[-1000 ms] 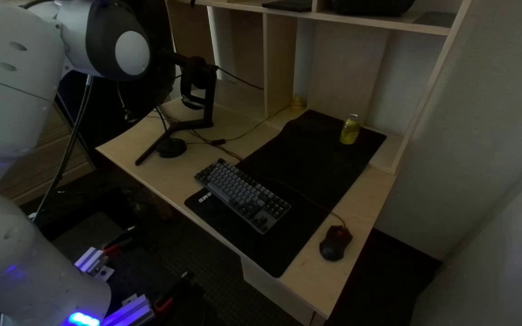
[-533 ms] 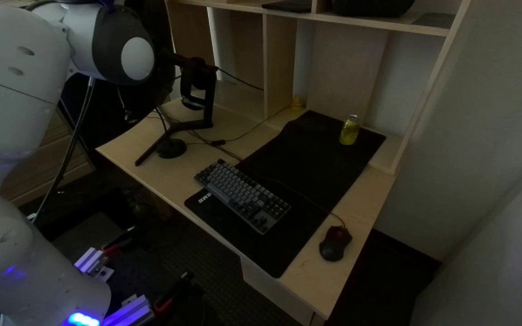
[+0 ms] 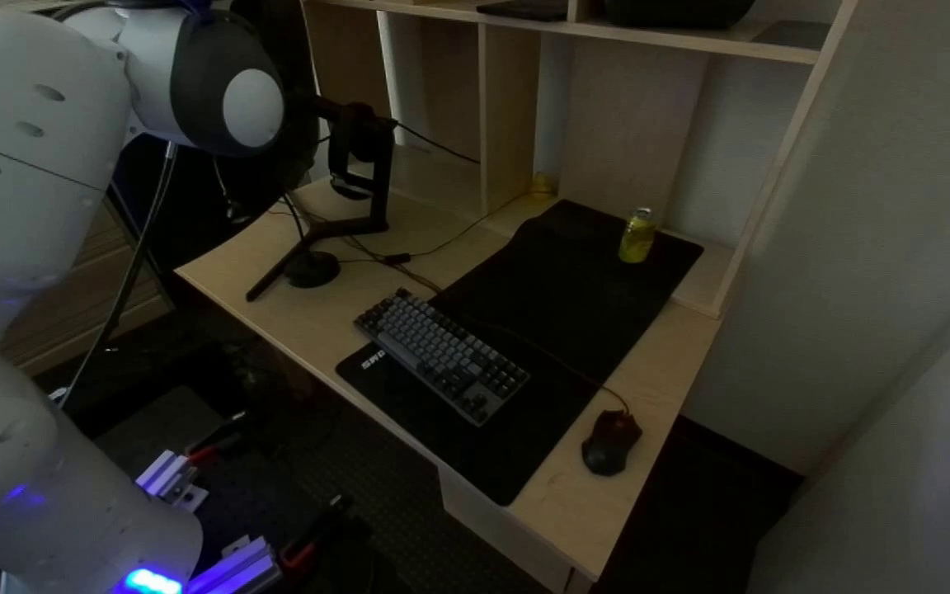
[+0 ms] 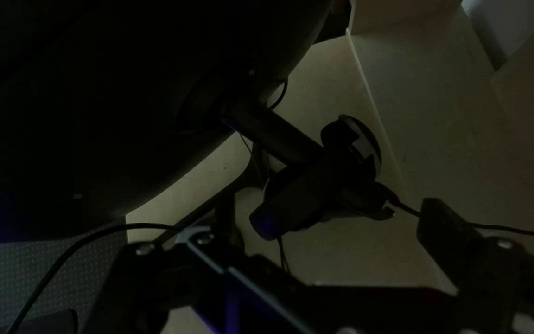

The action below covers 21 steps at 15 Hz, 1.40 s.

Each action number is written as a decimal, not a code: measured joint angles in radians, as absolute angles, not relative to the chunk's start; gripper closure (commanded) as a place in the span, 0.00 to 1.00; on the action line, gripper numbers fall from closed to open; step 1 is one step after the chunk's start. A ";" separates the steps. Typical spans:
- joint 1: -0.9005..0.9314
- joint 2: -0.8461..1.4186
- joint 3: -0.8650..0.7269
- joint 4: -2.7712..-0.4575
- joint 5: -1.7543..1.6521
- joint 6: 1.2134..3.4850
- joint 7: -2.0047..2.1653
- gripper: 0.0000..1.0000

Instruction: Hang the headphones behind the computer then move the lamp to the right

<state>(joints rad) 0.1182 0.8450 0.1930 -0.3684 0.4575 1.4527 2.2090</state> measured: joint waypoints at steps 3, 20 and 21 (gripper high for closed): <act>0.121 0.843 0.194 -0.372 0.430 1.448 2.248 0.00; 0.134 0.821 0.181 -0.372 0.330 1.351 2.393 0.00; 0.134 0.821 0.181 -0.372 0.330 1.350 2.393 0.00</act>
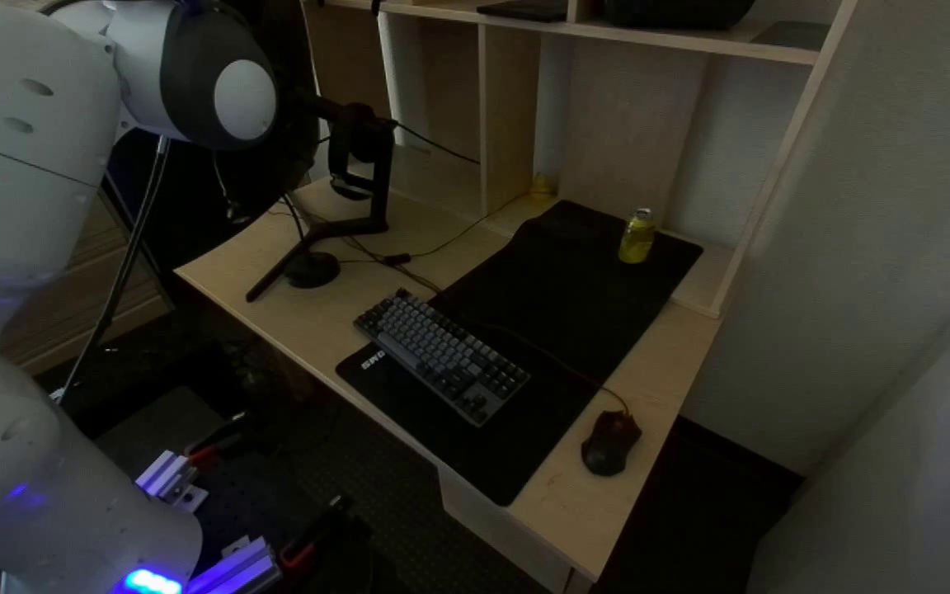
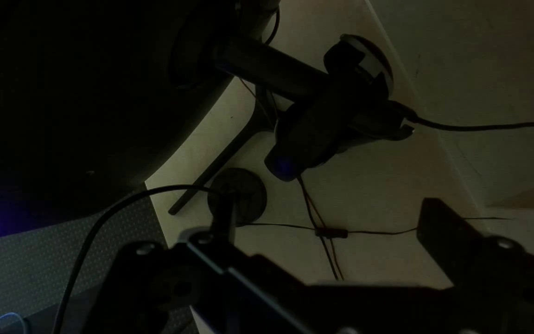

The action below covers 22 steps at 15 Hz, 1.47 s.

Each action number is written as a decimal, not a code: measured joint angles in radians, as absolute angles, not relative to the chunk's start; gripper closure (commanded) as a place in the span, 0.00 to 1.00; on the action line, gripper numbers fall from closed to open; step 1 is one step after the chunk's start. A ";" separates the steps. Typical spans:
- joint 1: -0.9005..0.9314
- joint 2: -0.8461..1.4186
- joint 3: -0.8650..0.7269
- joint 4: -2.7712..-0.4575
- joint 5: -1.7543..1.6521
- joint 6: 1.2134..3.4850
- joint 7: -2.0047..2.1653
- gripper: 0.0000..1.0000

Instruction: Hang the headphones behind the computer then move the lamp to the right

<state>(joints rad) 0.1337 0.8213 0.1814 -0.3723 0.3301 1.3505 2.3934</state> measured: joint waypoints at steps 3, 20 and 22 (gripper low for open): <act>0.135 0.825 0.169 -0.372 0.305 1.352 2.394 0.00; 0.158 0.841 0.072 -0.368 0.171 0.858 2.457 0.00; 0.159 0.843 0.072 -0.371 0.171 0.858 2.457 0.00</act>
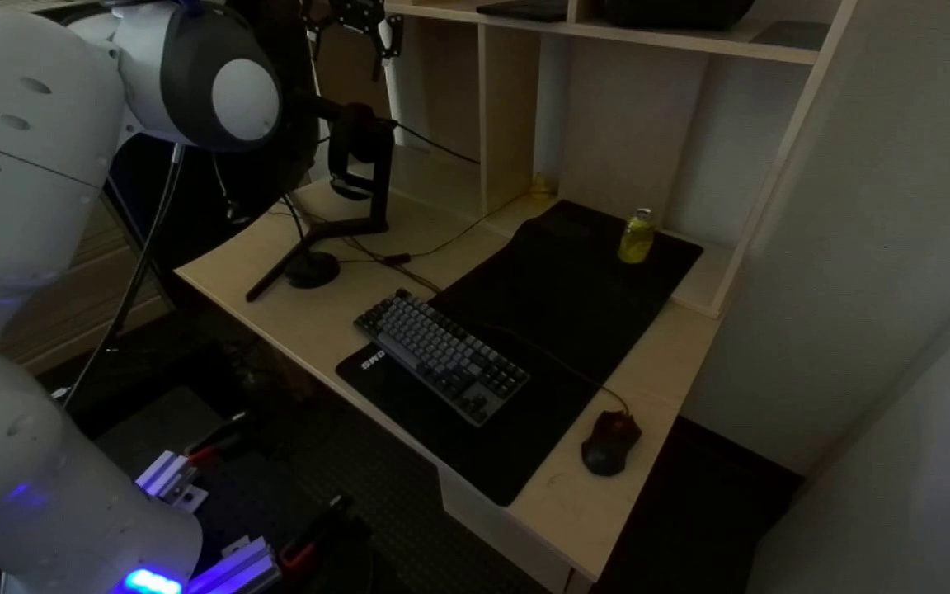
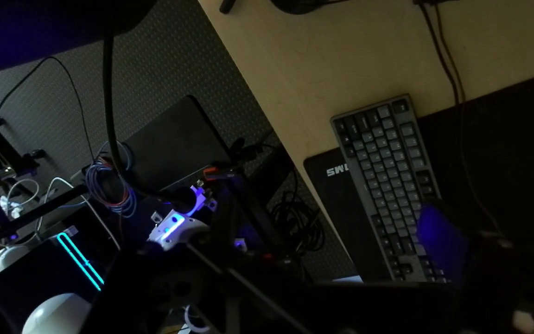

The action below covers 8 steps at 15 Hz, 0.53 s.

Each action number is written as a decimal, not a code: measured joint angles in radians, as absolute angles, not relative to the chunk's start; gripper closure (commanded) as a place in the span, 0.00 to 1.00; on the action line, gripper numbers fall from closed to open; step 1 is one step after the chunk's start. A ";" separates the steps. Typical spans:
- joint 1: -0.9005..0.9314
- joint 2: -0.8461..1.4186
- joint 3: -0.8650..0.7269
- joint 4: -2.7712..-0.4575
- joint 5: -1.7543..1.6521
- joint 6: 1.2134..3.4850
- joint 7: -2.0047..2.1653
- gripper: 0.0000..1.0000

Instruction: Hang the headphones behind the computer then move the lamp to the right

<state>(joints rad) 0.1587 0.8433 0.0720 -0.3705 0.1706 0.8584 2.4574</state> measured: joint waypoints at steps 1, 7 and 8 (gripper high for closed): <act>0.159 0.844 0.072 -0.371 0.171 0.859 2.457 0.00; 0.269 0.847 0.066 -0.368 0.103 1.028 2.415 0.00; 0.306 0.850 0.061 -0.369 0.077 1.069 2.412 0.00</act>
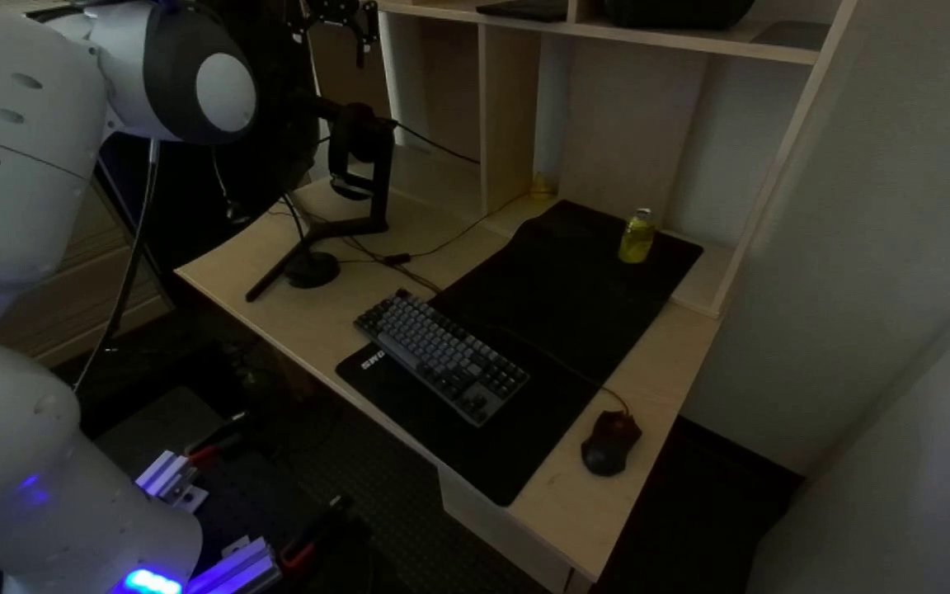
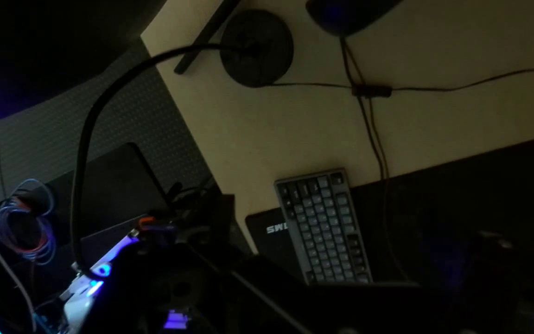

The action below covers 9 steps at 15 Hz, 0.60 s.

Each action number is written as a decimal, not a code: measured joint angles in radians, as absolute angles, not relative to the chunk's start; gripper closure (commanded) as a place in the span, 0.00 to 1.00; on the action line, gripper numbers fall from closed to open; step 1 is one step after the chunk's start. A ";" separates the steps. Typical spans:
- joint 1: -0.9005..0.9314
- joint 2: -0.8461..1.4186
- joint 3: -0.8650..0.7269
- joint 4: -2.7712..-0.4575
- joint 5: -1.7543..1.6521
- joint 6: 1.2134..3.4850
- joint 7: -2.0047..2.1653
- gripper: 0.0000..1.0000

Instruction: Hang the headphones behind the computer then move the lamp to the right

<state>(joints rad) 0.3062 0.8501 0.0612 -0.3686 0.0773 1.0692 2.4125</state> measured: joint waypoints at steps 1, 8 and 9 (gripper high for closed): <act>0.342 0.852 0.056 -0.369 0.055 1.108 2.415 0.00; 0.385 0.858 0.064 -0.377 0.101 0.987 2.590 0.00; 0.371 0.863 0.072 -0.377 0.126 0.939 2.606 0.00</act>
